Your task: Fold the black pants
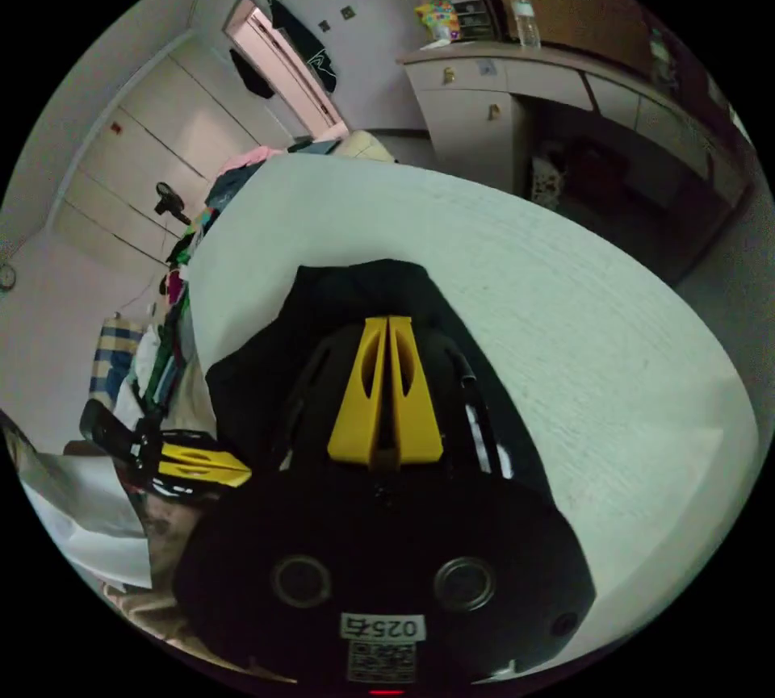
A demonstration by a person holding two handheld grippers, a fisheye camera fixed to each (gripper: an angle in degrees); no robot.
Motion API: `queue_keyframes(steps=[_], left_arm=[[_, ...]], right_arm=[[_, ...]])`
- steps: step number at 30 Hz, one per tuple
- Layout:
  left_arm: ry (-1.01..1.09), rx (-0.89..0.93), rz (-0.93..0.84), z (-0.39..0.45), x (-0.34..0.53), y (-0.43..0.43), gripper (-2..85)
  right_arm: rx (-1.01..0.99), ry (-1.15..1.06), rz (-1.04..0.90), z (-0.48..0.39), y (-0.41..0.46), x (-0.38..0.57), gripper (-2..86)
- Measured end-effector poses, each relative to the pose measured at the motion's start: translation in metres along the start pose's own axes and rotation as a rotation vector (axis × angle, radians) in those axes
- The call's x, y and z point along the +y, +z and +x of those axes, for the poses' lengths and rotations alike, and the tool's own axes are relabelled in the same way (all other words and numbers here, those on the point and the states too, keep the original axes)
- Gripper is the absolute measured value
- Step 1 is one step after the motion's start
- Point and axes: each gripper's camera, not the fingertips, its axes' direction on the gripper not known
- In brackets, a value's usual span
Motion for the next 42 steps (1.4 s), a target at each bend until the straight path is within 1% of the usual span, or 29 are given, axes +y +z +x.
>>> queue_keyframes(steps=[1, 3, 5, 6, 7, 8, 9, 10, 12, 15, 16, 17, 18, 20, 21, 23, 24, 26, 27, 28, 30, 33, 35, 36, 38, 40, 41, 42], left_arm=[[0.002, -0.006, 0.016, 0.0, 0.001, -0.006, -1.2], [-0.003, -0.077, 0.13, -0.006, 0.0, -0.034, -1.0], [-0.042, -0.068, 0.124, -0.018, -0.008, -0.039, -1.0], [-0.069, -0.048, 0.074, -0.028, -0.014, -0.031, -1.0], [-0.083, -0.049, 0.048, -0.032, -0.015, -0.025, -1.0], [-0.102, -0.064, 0.0, -0.038, -0.013, -0.013, -1.0], [-0.097, -0.062, 0.021, -0.04, -0.006, -0.008, -1.1], [-0.1, -0.061, 0.053, -0.041, -0.002, -0.01, -1.1], [-0.108, -0.079, 0.048, -0.039, 0.003, -0.016, -1.1], [-0.113, -0.077, 0.081, -0.037, 0.005, -0.035, -1.0], [-0.114, -0.076, 0.088, -0.037, 0.005, -0.038, -1.0], [-0.105, -0.086, 0.093, -0.034, 0.004, -0.039, -1.0], [-0.102, -0.121, 0.073, -0.033, 0.002, -0.035, -1.0], [-0.111, -0.159, 0.019, -0.035, 0.001, -0.019, -1.0], [-0.118, -0.157, 0.031, -0.036, 0.004, -0.015, -1.0], [-0.117, -0.159, 0.041, -0.037, 0.007, -0.017, -1.0], [-0.126, -0.154, 0.032, -0.038, 0.006, -0.021, -1.0], [-0.125, -0.1, 0.05, -0.039, 0.007, -0.033, -1.0], [-0.106, -0.016, 0.063, -0.037, 0.007, -0.041, -1.0], [-0.091, 0.03, 0.064, -0.034, 0.005, -0.044, -1.0], [-0.01, 0.186, 0.045, -0.013, -0.003, -0.042, -1.0], [0.108, 0.288, 0.029, 0.031, -0.013, -0.016, -0.9], [0.14, 0.306, 0.003, 0.052, -0.019, 0.007, -0.9], [0.14, 0.339, -0.004, 0.06, -0.022, 0.019, -0.9], [0.144, 0.348, -0.018, 0.068, -0.026, 0.034, -1.0], [0.135, 0.281, -0.047, 0.074, -0.03, 0.051, -1.0], [0.131, 0.225, -0.081, 0.076, -0.03, 0.064, -1.0], [0.129, 0.236, -0.053, 0.076, -0.028, 0.07, -0.9]], right_arm=[[-0.011, 0.008, 0.022, 0.001, -0.005, 0.0, -1.0], [-0.162, 0.028, 0.131, 0.002, -0.026, 0.004, -1.0], [-0.245, 0.041, 0.169, 0.004, -0.027, 0.001, -1.0], [-0.249, 0.037, 0.148, 0.003, -0.017, -0.006, -1.0], [-0.237, 0.035, 0.118, 0.003, -0.009, -0.01, -1.0], [-0.168, 0.039, 0.068, 0.003, 0.009, -0.019, -1.0], [-0.052, 0.039, 0.032, 0.004, 0.027, -0.025, -1.0], [-0.009, 0.036, 0.006, 0.006, 0.037, -0.029, -1.0], [-0.083, 0.059, 0.067, 0.012, 0.032, -0.033, -1.0], [-0.02, 0.027, 0.175, 0.003, -0.002, -0.027, -1.0], [-0.04, 0.007, 0.175, -0.001, -0.006, -0.026, -1.0], [-0.102, -0.026, 0.15, -0.008, -0.009, -0.027, -1.0], [-0.149, -0.037, 0.108, -0.015, -0.003, -0.028, -1.0], [-0.17, -0.06, 0.022, -0.026, 0.017, -0.033, -1.0], [-0.097, -0.054, -0.012, -0.03, 0.034, -0.036, -1.0], [0.055, -0.062, -0.013, -0.033, 0.052, -0.037, -1.0], [0.051, -0.031, 0.021, -0.029, 0.049, -0.039, -1.0], [0.015, -0.001, 0.094, -0.023, 0.029, -0.032, -1.0], [-0.024, -0.004, 0.14, -0.021, 0.004, -0.02, -1.0], [-0.033, -0.014, 0.162, -0.021, -0.01, -0.012, -1.0], [0.034, -0.045, 0.215, -0.026, -0.062, 0.032, -1.0], [0.177, -0.035, 0.148, -0.028, -0.09, 0.094, -1.0], [0.219, -0.007, 0.084, -0.021, -0.093, 0.126, -1.0], [0.26, 0.017, 0.106, -0.015, -0.097, 0.145, -0.9], [0.282, 0.042, 0.139, -0.004, -0.102, 0.163, -0.9], [0.201, 0.053, 0.151, 0.008, -0.1, 0.17, -0.9], [0.13, 0.068, 0.131, 0.018, -0.093, 0.169, -0.9], [0.152, 0.089, 0.105, 0.027, -0.081, 0.166, -0.9]])
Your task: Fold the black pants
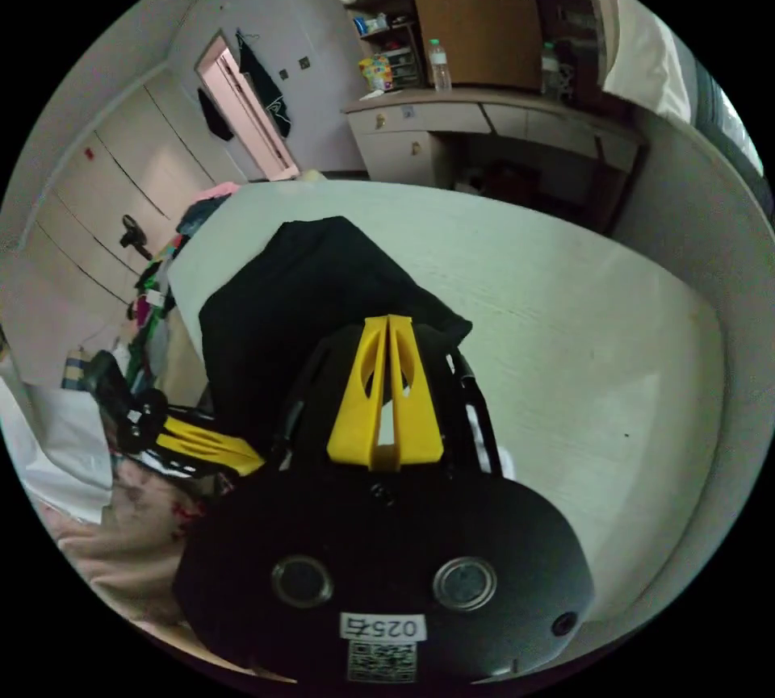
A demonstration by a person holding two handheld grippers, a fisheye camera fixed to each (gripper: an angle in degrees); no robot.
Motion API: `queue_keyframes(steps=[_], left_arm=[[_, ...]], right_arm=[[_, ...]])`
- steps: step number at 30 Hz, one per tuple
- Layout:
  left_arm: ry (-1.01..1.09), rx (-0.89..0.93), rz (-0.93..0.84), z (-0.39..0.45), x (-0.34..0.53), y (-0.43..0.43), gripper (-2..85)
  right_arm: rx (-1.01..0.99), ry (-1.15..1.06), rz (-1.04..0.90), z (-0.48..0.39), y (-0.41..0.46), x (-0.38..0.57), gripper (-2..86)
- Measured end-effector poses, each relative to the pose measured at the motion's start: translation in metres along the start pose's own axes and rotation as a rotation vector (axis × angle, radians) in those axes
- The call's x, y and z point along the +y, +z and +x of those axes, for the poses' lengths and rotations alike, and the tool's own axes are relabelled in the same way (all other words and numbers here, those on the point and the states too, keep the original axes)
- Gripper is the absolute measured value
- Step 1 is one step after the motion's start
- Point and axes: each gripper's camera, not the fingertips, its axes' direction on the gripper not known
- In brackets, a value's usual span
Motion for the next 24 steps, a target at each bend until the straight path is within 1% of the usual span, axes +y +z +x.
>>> queue_keyframes(steps=[3, 7, 8, 10, 11, 12, 13, 14, 15, 16, 18, 19, 21, 24], left_arm=[[-0.061, 0.014, 0.004, -0.002, -0.004, 0.005, -0.9], [-0.063, 0.011, 0.006, 0.006, -0.008, 0.001, -0.5], [-0.063, -0.004, 0.044, 0.005, -0.002, -0.014, 0.0], [-0.095, -0.085, 0.115, -0.006, 0.009, -0.047, 2.4], [-0.118, -0.155, 0.155, -0.018, 0.016, -0.072, 4.4], [-0.145, -0.23, 0.193, -0.032, 0.023, -0.097, 6.3], [-0.16, -0.268, 0.213, -0.039, 0.027, -0.109, 6.5], [-0.205, -0.348, 0.251, -0.054, 0.032, -0.132, 6.9], [-0.23, -0.391, 0.286, -0.068, 0.037, -0.15, 7.2], [-0.242, -0.399, 0.291, -0.076, 0.038, -0.157, 7.3], [-0.277, -0.369, 0.273, -0.105, 0.037, -0.17, 9.1], [-0.282, -0.351, 0.26, -0.112, 0.037, -0.17, 9.3], [-0.272, -0.253, 0.195, -0.132, 0.036, -0.163, 9.6], [-0.261, -0.185, 0.128, -0.142, 0.032, -0.145, 9.2]], right_arm=[[0.132, 0.01, 0.015, 0.008, 0.024, -0.007, -0.9], [0.151, 0.018, 0.0, 0.007, 0.025, -0.013, -0.6], [0.158, 0.029, 0.016, 0.003, 0.015, -0.004, -0.2], [0.134, 0.034, 0.081, -0.013, -0.01, 0.026, 1.1], [0.09, 0.021, 0.136, -0.028, -0.027, 0.056, 2.7], [0.052, 0.024, 0.185, -0.044, -0.04, 0.09, 6.9], [0.042, 0.029, 0.202, -0.051, -0.044, 0.107, 9.0], [0.035, 0.048, 0.231, -0.066, -0.049, 0.14, 10.9], [0.033, 0.099, 0.271, -0.077, -0.051, 0.172, 12.4], [0.036, 0.119, 0.288, -0.082, -0.051, 0.187, 13.0], [0.035, 0.209, 0.365, -0.095, -0.047, 0.238, 15.5], [0.027, 0.231, 0.385, -0.097, -0.045, 0.248, 15.6], [-0.054, 0.287, 0.444, -0.097, -0.036, 0.278, 16.2], [-0.156, 0.317, 0.521, -0.091, -0.028, 0.297, 16.0]])
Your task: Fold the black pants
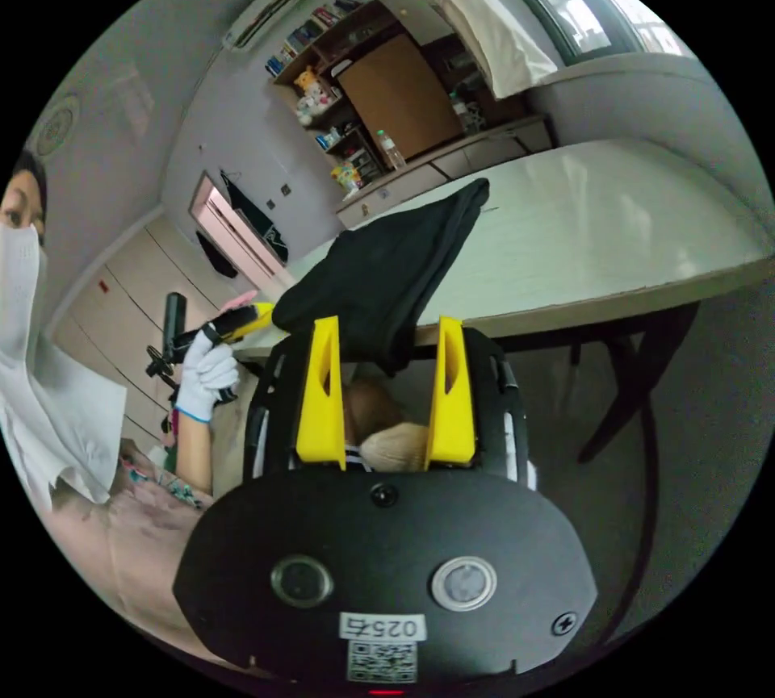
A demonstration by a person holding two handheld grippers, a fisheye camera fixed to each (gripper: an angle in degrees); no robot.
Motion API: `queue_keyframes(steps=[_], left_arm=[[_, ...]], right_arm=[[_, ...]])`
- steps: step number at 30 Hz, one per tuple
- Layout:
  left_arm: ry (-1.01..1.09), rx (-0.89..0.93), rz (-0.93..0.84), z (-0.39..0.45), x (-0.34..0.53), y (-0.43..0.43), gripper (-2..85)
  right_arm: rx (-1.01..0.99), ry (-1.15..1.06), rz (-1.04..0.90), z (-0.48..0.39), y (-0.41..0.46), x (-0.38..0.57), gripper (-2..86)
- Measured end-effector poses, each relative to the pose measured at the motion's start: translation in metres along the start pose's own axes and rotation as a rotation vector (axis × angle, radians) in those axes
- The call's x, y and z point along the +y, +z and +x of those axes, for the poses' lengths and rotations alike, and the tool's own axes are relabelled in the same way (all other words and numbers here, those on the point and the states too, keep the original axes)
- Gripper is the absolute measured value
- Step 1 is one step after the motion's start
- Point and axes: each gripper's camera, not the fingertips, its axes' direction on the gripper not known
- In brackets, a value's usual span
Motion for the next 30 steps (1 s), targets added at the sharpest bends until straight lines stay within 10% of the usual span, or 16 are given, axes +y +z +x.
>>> queue_keyframes(steps=[12, 30], left_arm=[[-0.083, 0.055, 0.042, 0.01, 0.026, -0.054, 0.8], [-0.457, 0.571, 0.219, -0.018, 0.066, -0.087, 5.5]], right_arm=[[0.037, -0.029, -0.048, 0.021, -0.006, 0.006, 1.4], [-0.528, 0.404, 0.127, 0.117, 0.043, 0.077, 16.4]])
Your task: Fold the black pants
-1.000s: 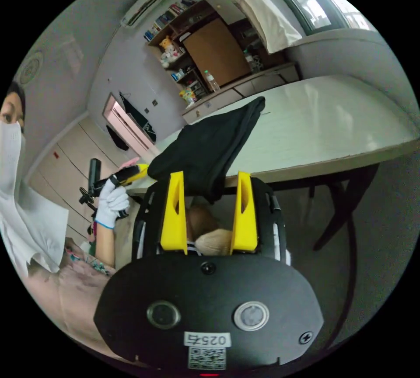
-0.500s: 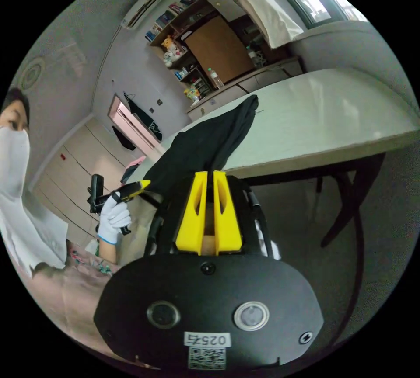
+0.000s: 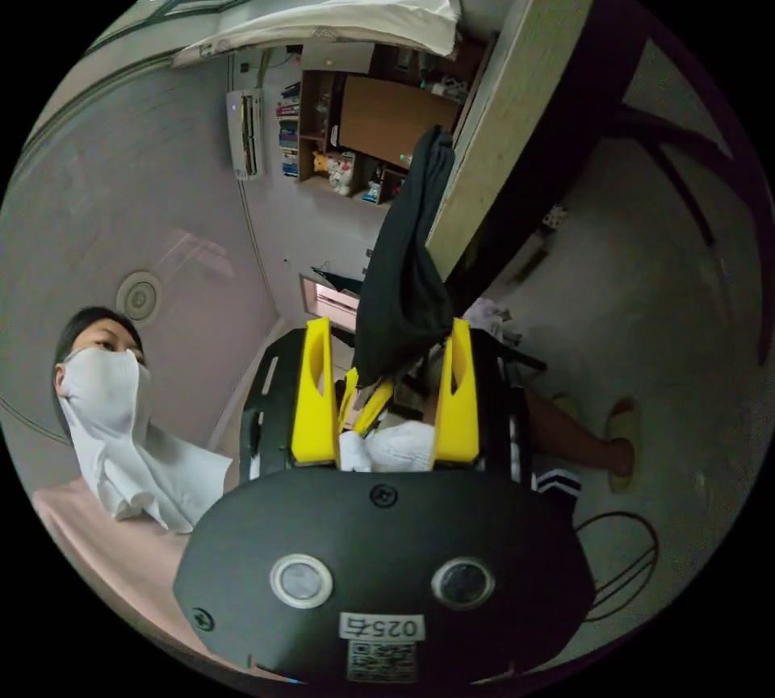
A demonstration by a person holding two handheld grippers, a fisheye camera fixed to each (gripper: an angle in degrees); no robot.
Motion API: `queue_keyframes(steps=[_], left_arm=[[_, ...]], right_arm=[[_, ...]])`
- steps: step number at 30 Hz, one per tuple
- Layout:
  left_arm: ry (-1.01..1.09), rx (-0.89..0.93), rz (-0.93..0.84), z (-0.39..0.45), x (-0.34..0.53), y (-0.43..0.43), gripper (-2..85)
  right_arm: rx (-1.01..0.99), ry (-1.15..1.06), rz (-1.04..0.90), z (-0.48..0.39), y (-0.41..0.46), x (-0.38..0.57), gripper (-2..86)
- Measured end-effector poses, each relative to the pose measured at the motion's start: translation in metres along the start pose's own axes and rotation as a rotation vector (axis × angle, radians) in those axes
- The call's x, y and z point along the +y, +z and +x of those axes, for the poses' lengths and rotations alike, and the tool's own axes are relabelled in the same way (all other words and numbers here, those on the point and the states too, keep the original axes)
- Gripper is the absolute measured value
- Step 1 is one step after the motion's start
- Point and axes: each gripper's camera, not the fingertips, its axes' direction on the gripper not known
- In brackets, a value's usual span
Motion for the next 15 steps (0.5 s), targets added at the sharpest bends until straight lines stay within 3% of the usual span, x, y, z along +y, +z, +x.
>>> queue_keyframes(steps=[4, 8, 15], left_arm=[[0.06, -0.054, 0.004, 0.027, -0.002, -0.007, 1.3], [0.029, 0.005, 0.019, 0.04, -0.001, -0.022, -1.1], [0.206, 0.106, 0.104, 0.12, 0.019, -0.094, -1.4]], right_arm=[[0.106, -0.055, 0.008, -0.009, 0.016, 0.001, 11.6], [0.086, -0.106, 0.013, -0.009, 0.027, 0.002, 7.1], [-0.139, -0.177, -0.018, -0.039, 0.045, 0.008, 5.1]])
